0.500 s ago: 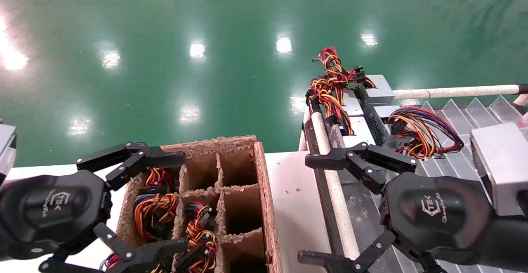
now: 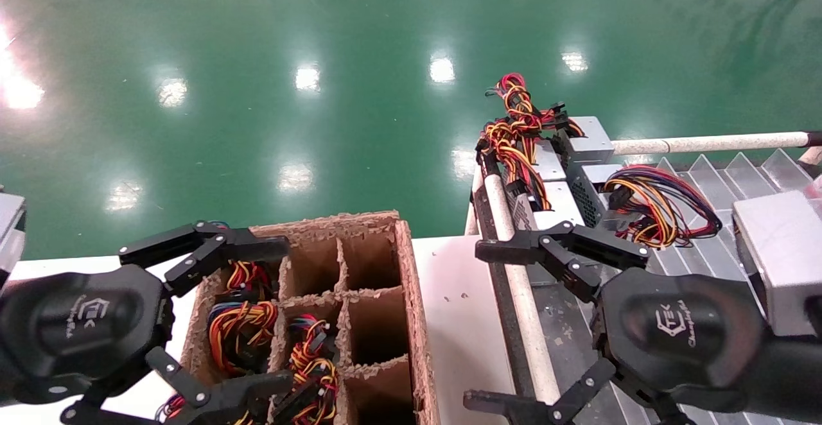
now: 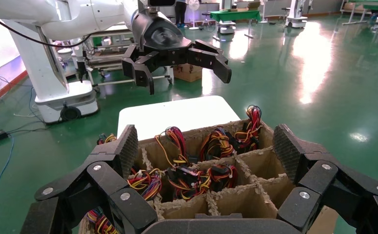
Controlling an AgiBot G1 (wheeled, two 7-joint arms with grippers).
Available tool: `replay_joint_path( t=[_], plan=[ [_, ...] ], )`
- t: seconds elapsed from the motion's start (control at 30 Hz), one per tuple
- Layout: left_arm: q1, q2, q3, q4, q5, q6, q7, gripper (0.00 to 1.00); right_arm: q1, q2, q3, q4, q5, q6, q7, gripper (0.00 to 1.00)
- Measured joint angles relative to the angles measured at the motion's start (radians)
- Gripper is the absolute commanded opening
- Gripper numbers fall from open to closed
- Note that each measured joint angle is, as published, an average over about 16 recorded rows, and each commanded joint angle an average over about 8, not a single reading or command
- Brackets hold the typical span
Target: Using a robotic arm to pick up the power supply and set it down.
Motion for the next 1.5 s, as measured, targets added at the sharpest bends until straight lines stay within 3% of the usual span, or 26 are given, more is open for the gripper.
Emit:
replay_joint_path(
  t=[0.03,0.07,0.3,0.33,0.7,1.0,1.1,1.33,1.4,1.5],
  plan=[
    [0.000,0.000,0.000,0.000,0.000,0.000,0.000,1.00,0.000,0.000,0.000,0.000,0.000,0.000,0.000,1.00],
    [0.000,0.000,0.000,0.000,0.000,0.000,0.000,0.91,0.000,0.000,0.000,0.000,0.000,0.000,0.000,1.00],
    [0.000,0.000,0.000,0.000,0.000,0.000,0.000,0.03,0.006,-0.009,-0.016,0.008,-0.018,-0.004,0.010,1.00],
    [0.000,0.000,0.000,0.000,0.000,0.000,0.000,0.00,0.009,-0.012,-0.021,0.010,-0.023,-0.006,0.014,1.00],
    [0.000,0.000,0.000,0.000,0.000,0.000,0.000,0.00,0.059,-0.102,-0.147,0.015,-0.124,-0.049,0.088,1.00],
    [0.000,0.000,0.000,0.000,0.000,0.000,0.000,0.00,0.100,-0.199,-0.296,-0.051,-0.204,-0.081,0.110,0.99],
    [0.000,0.000,0.000,0.000,0.000,0.000,0.000,0.00,0.113,-0.224,-0.344,-0.082,-0.216,-0.086,0.099,0.85],
    [0.000,0.000,0.000,0.000,0.000,0.000,0.000,0.00,0.151,-0.269,-0.459,-0.145,-0.210,-0.093,0.059,0.13],
    [0.000,0.000,0.000,0.000,0.000,0.000,0.000,0.00,0.163,-0.279,-0.494,-0.159,-0.204,-0.094,0.046,0.04],
    [0.000,0.000,0.000,0.000,0.000,0.000,0.000,0.00,0.183,-0.292,-0.546,-0.176,-0.192,-0.095,0.027,0.00]
  ],
)
